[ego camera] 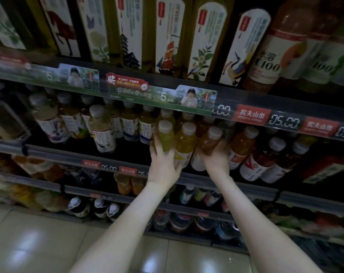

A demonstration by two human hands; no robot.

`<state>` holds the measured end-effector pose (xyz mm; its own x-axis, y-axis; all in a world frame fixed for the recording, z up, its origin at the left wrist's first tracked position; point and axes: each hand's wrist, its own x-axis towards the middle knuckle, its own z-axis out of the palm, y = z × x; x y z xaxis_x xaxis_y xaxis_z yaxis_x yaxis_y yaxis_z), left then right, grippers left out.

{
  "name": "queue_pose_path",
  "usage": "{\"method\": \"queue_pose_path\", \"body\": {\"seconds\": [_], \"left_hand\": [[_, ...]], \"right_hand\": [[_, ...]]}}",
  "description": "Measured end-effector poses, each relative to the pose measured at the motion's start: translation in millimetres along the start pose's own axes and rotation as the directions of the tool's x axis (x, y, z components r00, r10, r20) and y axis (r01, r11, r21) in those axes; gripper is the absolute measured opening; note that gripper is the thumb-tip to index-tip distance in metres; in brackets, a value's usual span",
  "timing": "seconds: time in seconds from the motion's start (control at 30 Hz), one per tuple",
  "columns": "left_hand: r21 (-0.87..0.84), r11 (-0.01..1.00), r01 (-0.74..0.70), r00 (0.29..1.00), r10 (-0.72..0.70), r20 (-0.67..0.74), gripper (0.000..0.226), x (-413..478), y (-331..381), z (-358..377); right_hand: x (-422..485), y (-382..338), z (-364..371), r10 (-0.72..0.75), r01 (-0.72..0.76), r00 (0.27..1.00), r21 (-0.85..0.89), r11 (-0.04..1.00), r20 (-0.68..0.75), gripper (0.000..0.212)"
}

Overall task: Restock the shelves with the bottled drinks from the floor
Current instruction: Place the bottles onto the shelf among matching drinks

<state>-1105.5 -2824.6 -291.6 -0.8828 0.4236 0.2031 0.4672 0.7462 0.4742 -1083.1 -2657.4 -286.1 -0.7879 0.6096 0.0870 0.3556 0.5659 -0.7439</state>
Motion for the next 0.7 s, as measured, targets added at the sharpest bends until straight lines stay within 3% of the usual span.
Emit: {"method": "queue_pose_path", "body": {"seconds": [0.13,0.23,0.37,0.53,0.63,0.7], "left_hand": [[0.012,0.999,0.049,0.999,-0.049,-0.013,0.072,1,3,12],[0.032,0.998,0.061,0.996,-0.059,-0.061,0.083,-7,8,25],[0.126,0.991,-0.033,0.993,0.047,-0.113,0.111,-21,22,43],[0.147,0.975,-0.168,0.98,0.181,-0.079,0.11,-16,39,51],[0.191,0.967,-0.171,0.985,0.174,0.0,0.109,-7,50,50],[0.203,0.967,-0.153,0.988,0.149,0.035,0.105,-4,58,50]], "right_hand": [[0,2,-7,-0.047,0.043,0.997,0.059,0.997,0.069,0.06],[-6,8,-19,-0.078,0.067,0.995,0.16,0.985,0.063,0.05],[-23,27,-27,-0.146,0.143,0.989,0.254,0.956,-0.009,0.049],[-22,19,-26,-0.206,0.187,0.974,0.184,0.965,0.09,0.045],[-14,-3,-32,-0.165,0.139,0.967,0.141,0.98,0.193,0.01],[-14,-4,-39,-0.167,0.153,0.957,0.074,0.985,0.237,0.003]]}}
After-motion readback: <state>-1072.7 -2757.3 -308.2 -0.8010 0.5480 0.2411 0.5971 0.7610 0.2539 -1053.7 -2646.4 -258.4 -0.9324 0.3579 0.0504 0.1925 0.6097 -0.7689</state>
